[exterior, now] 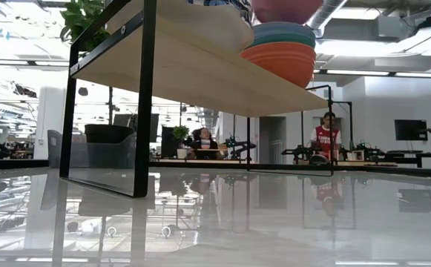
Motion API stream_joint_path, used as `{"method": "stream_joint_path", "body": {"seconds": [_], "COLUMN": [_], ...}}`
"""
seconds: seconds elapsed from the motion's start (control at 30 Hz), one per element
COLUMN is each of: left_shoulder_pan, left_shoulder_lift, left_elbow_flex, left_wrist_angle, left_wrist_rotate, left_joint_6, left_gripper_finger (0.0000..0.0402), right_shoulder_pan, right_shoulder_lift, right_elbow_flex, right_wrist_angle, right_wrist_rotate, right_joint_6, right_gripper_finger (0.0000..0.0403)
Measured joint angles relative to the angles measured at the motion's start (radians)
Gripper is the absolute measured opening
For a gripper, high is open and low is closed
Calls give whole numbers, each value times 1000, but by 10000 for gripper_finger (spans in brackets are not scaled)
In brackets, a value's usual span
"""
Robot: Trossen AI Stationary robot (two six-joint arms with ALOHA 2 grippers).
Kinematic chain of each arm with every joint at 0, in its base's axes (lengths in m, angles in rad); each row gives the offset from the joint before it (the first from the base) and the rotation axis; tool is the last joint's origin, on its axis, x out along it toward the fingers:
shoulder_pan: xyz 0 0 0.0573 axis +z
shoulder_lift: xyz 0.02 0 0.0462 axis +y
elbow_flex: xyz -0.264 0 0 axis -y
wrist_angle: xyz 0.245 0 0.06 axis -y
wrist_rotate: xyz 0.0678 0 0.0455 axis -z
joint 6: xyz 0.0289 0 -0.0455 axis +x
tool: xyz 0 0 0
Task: Place and stack bowls onto a shelf
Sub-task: Stack the pink bowl on top of the light blue bowl on the shelf
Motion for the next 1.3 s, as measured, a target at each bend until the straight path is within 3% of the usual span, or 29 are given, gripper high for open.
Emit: {"method": "stream_joint_path", "body": {"seconds": [0.27,0.43,1.3], "left_shoulder_pan": [0,0,0], "left_shoulder_lift": [2,1,2], "left_elbow_flex": [0,0,0], "left_wrist_angle": [-18,-18,-44], "left_wrist_rotate": [-53,-76,-87], "left_joint_6": [-25,-25,-6], "left_gripper_finger": [0,0,0], "right_shoulder_pan": [-11,0,-3], "right_shoulder_lift": [-58,-64,45], "right_elbow_flex": [-206,-201,-180], "right_wrist_angle": [-2,-2,1], "right_wrist_rotate": [10,95,72], "right_joint_6": [2,-29,-235], "right_gripper_finger": [23,23,24]}}
